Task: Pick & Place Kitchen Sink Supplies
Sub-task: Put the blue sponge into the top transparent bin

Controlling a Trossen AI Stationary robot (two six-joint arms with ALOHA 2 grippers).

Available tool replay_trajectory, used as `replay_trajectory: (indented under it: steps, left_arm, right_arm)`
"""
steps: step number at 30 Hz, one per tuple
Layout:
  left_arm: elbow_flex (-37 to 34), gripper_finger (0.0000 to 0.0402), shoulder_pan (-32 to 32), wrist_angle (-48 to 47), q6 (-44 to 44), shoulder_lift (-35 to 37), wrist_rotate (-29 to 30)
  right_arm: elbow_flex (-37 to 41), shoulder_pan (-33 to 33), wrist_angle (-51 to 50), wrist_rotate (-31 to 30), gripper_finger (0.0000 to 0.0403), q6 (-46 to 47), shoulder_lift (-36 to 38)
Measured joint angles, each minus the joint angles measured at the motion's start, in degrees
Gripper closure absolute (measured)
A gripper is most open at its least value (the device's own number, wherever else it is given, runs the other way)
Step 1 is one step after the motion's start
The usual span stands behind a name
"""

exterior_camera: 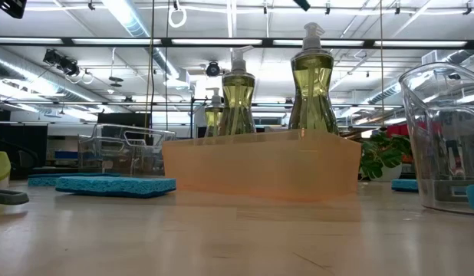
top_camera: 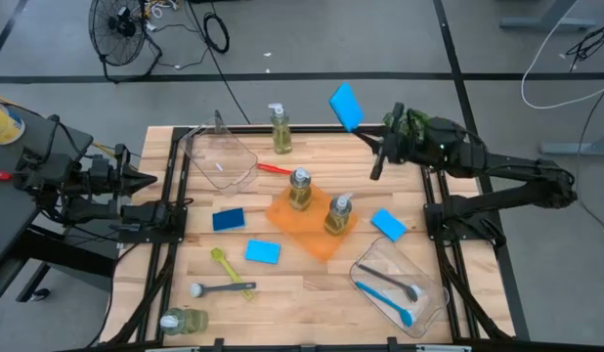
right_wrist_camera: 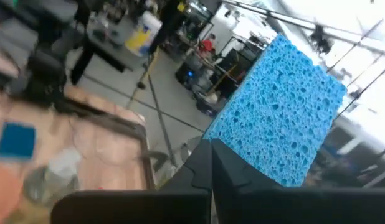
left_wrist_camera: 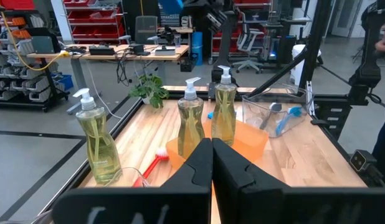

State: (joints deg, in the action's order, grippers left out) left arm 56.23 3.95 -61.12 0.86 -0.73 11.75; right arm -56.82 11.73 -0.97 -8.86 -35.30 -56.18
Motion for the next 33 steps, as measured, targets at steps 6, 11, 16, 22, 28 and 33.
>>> replay_trajectory:
  steps: [6,11,16,22,28,33]
  left_arm:
    - [0.0,0.0399,0.0,0.0,0.0,0.0,0.0]
    - [0.0,0.0399,0.0,0.0,0.0,0.0,0.0]
    - [0.0,0.0399,0.0,0.0,0.0,0.0,0.0]
    - [0.0,0.0399,0.0,0.0,0.0,0.0,0.0]
    - [0.0,0.0399,0.0,0.0,0.0,0.0,0.0]
    - [0.0,0.0399,0.0,-0.2,-0.7,0.0,0.1]
  right_arm:
    - [0.0,5.0,4.4,15.1,0.0403,15.0,-3.5]
    - [0.0,7.2,8.8,23.6,0.0403,22.9,-6.3]
    - [0.0,8.8,12.4,29.3,0.0403,30.6,-8.0]
    - [0.0,10.3,18.2,33.1,0.0403,44.0,-10.6]
    - [0.0,11.4,22.5,34.0,0.0403,54.6,-13.1]
    - [0.0,11.5,22.5,33.9,0.0403,58.6,-14.0]
